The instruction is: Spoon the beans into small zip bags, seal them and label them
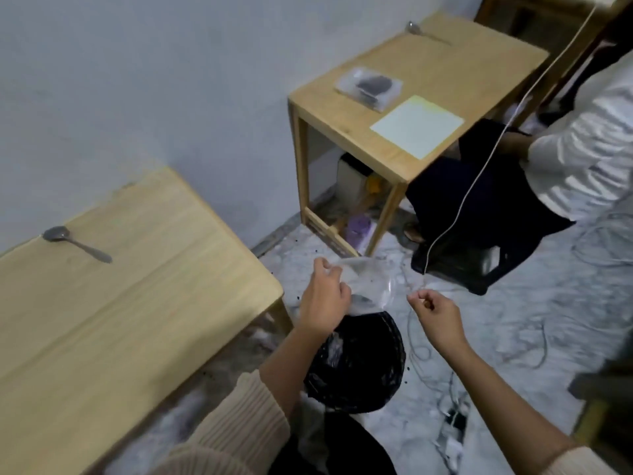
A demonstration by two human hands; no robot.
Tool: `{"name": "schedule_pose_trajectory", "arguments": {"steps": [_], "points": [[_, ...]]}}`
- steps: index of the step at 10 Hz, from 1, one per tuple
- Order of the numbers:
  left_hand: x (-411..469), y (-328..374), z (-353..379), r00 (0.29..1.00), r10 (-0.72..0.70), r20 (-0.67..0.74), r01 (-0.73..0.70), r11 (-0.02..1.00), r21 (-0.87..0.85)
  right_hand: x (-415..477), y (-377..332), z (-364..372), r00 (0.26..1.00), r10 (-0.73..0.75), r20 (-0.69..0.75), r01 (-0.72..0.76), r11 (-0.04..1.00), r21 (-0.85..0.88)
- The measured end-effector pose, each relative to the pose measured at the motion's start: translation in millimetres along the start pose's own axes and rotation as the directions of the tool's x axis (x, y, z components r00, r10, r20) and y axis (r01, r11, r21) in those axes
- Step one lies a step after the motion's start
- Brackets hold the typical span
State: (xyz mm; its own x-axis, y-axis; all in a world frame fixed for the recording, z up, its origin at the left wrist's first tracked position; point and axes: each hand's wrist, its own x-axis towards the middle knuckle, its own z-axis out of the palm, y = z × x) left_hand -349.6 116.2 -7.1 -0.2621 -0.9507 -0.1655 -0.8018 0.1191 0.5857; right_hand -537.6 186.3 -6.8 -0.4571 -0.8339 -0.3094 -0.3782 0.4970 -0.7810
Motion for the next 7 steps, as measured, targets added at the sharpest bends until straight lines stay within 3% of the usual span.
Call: {"name": "schedule_pose_trajectory", "arguments": {"steps": [1,3,4,5,7], "points": [[-17.5,-24.3,50.9,0.985,-0.092,0.145,0.095,0.995,-0.009,3.0,41.7,17.6,0.996,0.074,0.050,-0.071,0.996,-0.046],[-34.3,-88.4,113.5,0.903,-0.308,0.298,0.325,0.946,-0.008,20.1,99.9,89.9,0.944,0.198,0.262,-0.172,0.978,-0.122],[-32.4,-113.7,128.2,0.885,-0.327,0.332,0.348,0.937,-0.005,27.9,112.3,121.0,0.885,0.250,0.393,-0.190,0.964,-0.187],[-30.2,-130.7,137.5,0.848,-0.265,0.458,0.306,0.952,-0.018,34.2,123.9,142.0,0.805,0.299,0.512,-0.163,0.942,-0.294],[-27.6,-149.3,143.6,0.860,-0.264,0.436,0.264,0.963,0.062,37.1,126.2,158.7,0.816,0.242,0.525,0.007,0.904,-0.428]]}}
